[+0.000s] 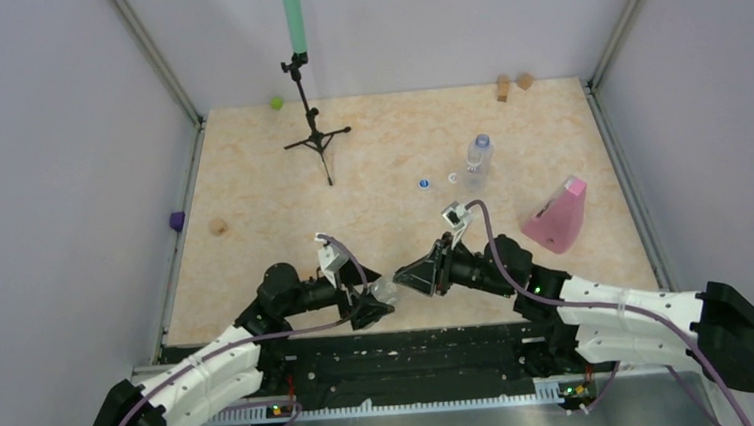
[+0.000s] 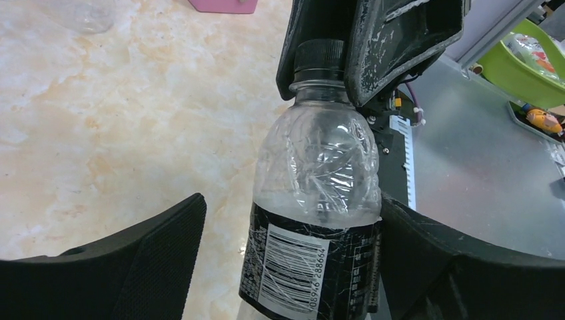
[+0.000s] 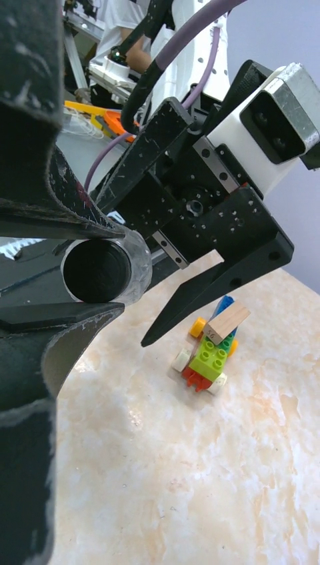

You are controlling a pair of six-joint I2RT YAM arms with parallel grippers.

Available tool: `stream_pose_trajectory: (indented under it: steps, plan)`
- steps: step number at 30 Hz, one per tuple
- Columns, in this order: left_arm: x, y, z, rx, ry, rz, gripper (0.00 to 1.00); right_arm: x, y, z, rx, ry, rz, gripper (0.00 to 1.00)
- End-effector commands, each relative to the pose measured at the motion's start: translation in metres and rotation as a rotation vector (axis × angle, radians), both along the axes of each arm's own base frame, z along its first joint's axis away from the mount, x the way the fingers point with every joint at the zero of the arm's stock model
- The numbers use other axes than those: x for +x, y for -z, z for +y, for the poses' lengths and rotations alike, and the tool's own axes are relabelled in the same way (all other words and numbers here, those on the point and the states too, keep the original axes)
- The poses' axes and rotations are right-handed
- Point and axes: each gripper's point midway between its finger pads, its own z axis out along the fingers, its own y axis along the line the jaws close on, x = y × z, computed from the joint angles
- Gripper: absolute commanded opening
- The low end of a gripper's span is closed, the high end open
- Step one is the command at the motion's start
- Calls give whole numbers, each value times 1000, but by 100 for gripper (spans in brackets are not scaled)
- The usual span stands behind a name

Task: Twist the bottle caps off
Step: Pick up the plastic bottle at the center of the board.

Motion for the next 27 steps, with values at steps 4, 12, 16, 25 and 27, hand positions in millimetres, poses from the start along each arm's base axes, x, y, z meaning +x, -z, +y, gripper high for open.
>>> stream_pose_trajectory:
  steps: [4, 12, 16, 25, 27]
  plan:
    - [2, -19, -8, -32, 47, -71, 82, 7, -39, 5, 125, 29, -31, 0]
    - [8, -18, -10, 3, 47, -105, 56, 8, -28, 2, 115, 49, -5, 0]
    - [16, -11, -11, 43, 24, -94, 28, 6, -16, 1, 86, 44, 10, 0]
    - [44, 3, -6, 83, -140, -37, 17, 3, 12, -6, 14, 52, 45, 0]
    - [42, -1, -5, 74, -132, -51, 15, 2, 17, -7, -5, 47, 48, 0]
